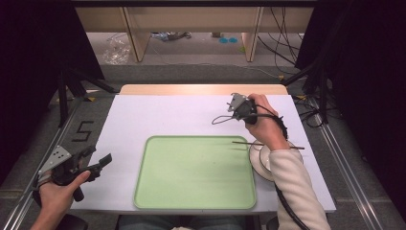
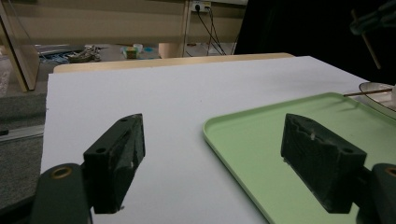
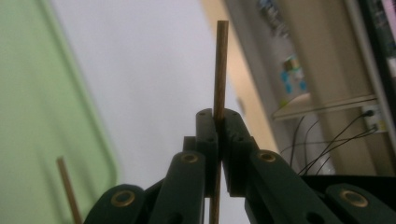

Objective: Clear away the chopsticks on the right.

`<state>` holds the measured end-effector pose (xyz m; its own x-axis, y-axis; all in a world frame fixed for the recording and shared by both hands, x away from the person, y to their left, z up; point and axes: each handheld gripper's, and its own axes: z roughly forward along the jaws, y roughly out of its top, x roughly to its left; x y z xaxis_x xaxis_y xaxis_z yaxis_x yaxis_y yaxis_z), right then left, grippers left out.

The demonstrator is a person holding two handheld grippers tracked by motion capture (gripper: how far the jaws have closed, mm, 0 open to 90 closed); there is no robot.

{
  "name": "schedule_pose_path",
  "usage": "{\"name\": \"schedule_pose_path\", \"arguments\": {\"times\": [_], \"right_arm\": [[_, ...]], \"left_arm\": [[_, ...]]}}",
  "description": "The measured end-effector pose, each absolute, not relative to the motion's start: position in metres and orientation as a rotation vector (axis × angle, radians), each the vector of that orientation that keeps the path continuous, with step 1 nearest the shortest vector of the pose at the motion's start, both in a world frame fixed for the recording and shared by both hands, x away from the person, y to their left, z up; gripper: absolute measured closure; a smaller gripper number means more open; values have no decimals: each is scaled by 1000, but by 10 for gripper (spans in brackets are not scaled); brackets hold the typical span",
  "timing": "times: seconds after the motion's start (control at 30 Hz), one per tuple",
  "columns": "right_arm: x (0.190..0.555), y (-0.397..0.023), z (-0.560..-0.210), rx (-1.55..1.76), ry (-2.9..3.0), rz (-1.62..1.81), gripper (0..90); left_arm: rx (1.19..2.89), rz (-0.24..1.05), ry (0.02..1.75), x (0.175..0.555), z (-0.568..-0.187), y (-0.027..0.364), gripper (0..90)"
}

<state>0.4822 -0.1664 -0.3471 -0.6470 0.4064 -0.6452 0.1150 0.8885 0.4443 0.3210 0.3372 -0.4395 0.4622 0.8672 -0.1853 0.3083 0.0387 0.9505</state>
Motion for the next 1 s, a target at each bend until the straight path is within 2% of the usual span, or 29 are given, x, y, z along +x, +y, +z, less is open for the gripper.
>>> {"name": "schedule_pose_path", "arguments": {"times": [0.4, 0.7, 1.0], "right_arm": [[463, -185, -301, 605, 1869, 1120, 877], [461, -193, -297, 801, 1777, 1434, 877], [457, -174, -298, 927, 1871, 1566, 877]], "left_arm": [[1520, 587, 1070, 321, -440, 337, 218], [1520, 587, 1071, 321, -439, 337, 218], [1517, 586, 1067, 321, -440, 338, 218]]}}
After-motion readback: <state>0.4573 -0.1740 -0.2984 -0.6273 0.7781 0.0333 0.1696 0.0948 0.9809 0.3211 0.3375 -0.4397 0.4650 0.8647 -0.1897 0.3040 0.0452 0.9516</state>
